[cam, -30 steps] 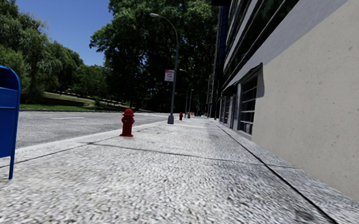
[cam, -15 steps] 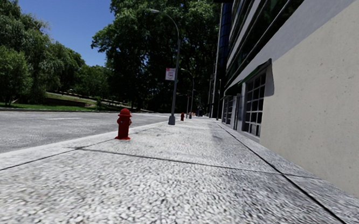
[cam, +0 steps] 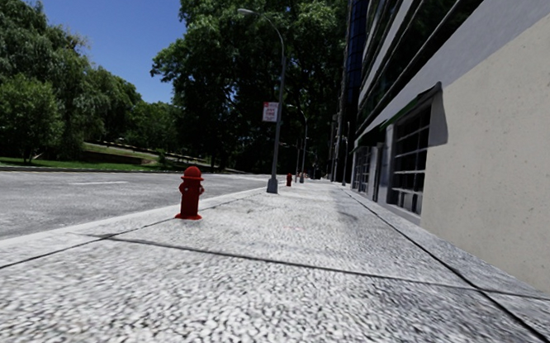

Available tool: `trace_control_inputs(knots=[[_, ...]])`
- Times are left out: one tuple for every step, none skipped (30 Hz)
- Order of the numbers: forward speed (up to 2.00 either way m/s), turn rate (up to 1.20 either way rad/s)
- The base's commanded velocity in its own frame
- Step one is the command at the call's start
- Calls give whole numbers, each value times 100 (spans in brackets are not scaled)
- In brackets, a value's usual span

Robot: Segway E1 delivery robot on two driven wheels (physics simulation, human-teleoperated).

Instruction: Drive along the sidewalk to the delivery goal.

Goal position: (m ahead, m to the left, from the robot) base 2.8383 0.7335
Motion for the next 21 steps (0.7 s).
trace_control_inputs(knots=[[105, 37], [105, 37], [105, 38], [105, 38], [105, 38], [105, 22], [105, 22], [105, 0], [105, 0], [105, 0], [105, 0], [105, 0], [105, 17], [105, 22], [105, 3], [105, 0], [104, 0], [104, 0], [104, 0], [104, 0], [104, 0]])
